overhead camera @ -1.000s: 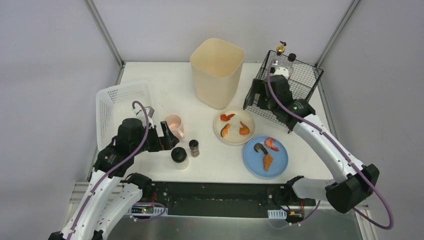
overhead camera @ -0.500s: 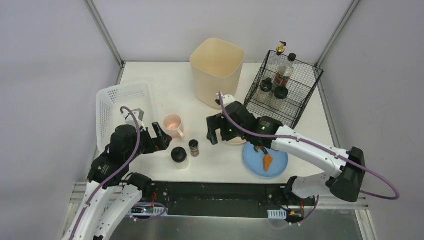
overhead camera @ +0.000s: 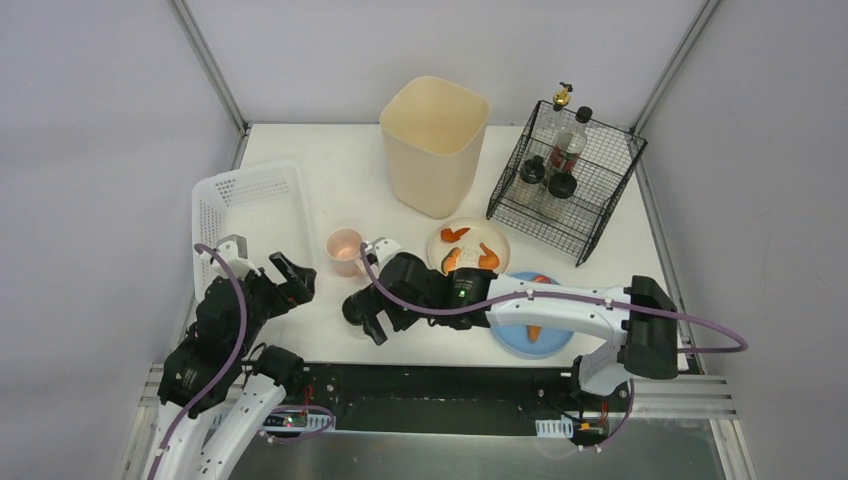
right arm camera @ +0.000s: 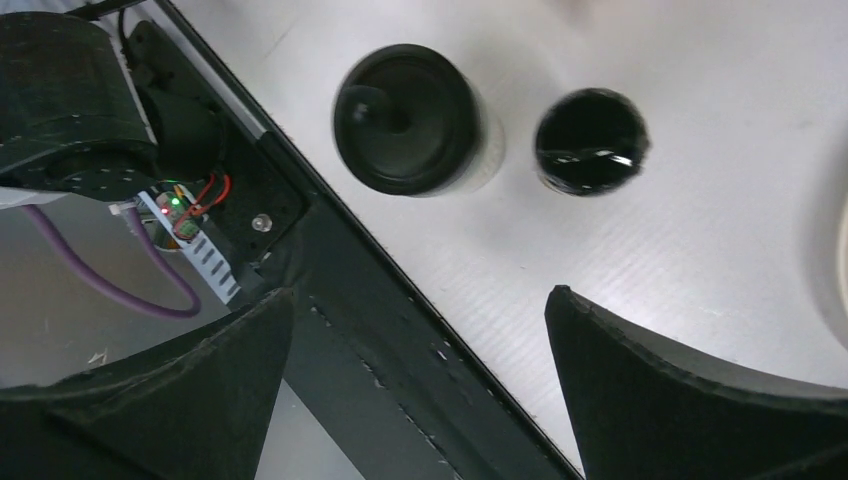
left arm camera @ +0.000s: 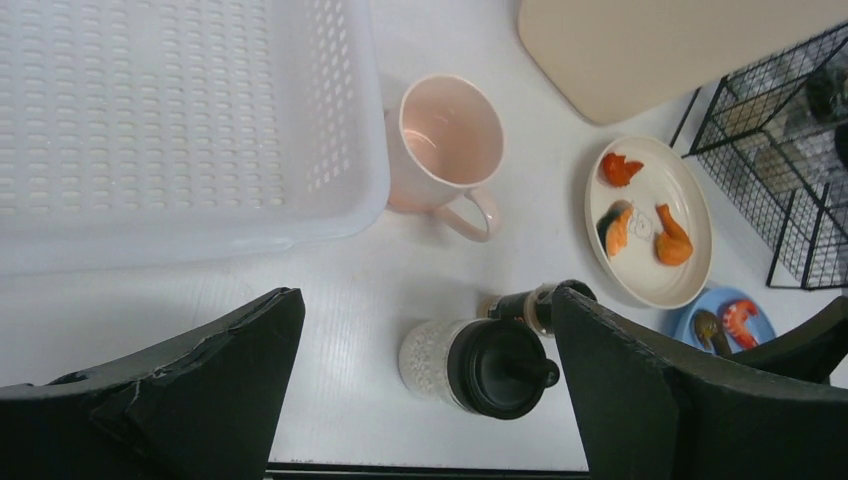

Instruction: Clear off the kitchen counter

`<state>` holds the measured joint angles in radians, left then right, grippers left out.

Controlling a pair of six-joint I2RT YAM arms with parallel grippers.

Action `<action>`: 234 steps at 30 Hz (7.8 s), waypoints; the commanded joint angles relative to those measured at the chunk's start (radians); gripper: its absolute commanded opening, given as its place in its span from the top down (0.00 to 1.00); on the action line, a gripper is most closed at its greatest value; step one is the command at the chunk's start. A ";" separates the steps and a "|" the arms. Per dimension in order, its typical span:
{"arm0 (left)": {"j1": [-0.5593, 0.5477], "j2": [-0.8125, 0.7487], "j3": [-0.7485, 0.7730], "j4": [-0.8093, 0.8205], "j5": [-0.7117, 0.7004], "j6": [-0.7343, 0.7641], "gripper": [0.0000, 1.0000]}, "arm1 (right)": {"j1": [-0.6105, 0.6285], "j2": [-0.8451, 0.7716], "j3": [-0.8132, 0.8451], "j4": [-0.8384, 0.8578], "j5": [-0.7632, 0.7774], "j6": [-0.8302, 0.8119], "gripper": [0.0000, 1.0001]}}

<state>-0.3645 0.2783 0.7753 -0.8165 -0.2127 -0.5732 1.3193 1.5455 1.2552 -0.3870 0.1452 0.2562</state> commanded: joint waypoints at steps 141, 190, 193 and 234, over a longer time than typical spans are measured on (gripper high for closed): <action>0.009 -0.060 0.009 -0.012 -0.071 -0.040 0.00 | -0.893 -0.045 0.123 0.035 0.307 0.057 0.85; 0.010 -0.050 0.010 -0.012 -0.070 -0.040 0.00 | -0.895 0.044 0.084 0.030 0.297 0.059 0.01; 0.009 -0.049 0.010 -0.012 -0.071 -0.040 0.00 | -0.894 -0.001 0.072 0.012 0.254 0.034 0.01; 0.010 -0.036 0.010 -0.012 -0.067 -0.042 0.00 | -0.145 0.058 0.091 -0.019 0.020 -0.048 0.01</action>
<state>-0.3645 0.2348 0.7753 -0.8303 -0.2897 -0.5961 1.1412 1.5536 1.2667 -0.3996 0.1673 0.2268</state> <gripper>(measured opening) 0.995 0.993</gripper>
